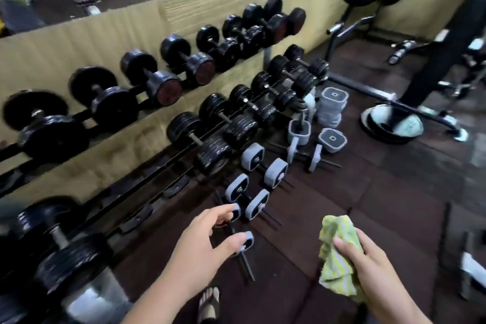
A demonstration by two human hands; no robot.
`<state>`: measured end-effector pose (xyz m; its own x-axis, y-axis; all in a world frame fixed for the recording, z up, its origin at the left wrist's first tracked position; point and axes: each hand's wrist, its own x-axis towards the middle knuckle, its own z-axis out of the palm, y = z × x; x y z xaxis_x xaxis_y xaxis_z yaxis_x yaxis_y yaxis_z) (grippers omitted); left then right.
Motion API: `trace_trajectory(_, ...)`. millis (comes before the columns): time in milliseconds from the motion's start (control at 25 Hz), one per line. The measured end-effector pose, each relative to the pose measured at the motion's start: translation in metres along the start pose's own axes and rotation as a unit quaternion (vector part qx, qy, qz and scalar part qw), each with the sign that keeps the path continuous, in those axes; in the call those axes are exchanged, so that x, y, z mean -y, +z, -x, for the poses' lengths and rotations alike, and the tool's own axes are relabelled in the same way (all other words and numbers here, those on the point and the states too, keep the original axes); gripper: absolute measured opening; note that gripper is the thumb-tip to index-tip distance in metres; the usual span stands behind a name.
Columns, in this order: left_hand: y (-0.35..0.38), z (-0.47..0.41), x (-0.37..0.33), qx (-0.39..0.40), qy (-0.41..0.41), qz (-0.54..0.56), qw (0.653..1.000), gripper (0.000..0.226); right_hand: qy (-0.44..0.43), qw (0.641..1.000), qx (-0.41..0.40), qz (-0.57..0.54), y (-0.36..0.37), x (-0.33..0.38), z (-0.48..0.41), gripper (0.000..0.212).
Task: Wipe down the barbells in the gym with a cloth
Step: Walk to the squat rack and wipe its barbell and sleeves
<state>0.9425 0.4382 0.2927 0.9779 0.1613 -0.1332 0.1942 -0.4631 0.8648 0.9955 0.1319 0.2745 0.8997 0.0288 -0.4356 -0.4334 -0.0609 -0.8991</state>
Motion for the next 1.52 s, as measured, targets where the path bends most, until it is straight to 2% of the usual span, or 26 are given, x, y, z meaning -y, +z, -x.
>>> trace_trajectory(280, -0.032, -0.173, 0.011, 0.154, 0.058, 0.008, 0.986, 0.057, 0.009, 0.980, -0.186, -0.070, 0.051, 0.011, -0.061, 0.014)
trace_trajectory(480, -0.032, -0.251, -0.019, 0.231, 0.119, -0.003, 0.966, 0.054, -0.023, 0.958, -0.261, -0.120, 0.069, 0.046, -0.085, 0.011)
trace_trajectory(640, 0.003, -0.296, -0.058, 0.282, 0.172, -0.011, 0.944, 0.060, -0.042, 0.936, -0.311, -0.157, 0.049, 0.063, -0.097, 0.014)
trace_trajectory(840, 0.091, -0.353, -0.107, 0.339, 0.208, -0.014, 0.917, 0.054, -0.051, 0.907, -0.361, -0.211, -0.010, 0.066, -0.140, 0.014)
trace_trajectory(1160, 0.252, -0.437, -0.211, 0.367, 0.215, -0.021, 0.905, 0.059, -0.035, 0.883, -0.401, -0.240, -0.173, 0.090, -0.230, 0.010)
trace_trajectory(1520, 0.352, -0.483, -0.311, 0.415, 0.237, -0.015, 0.878, 0.059, -0.029, 0.858, -0.448, -0.249, -0.275, 0.133, -0.259, 0.009)
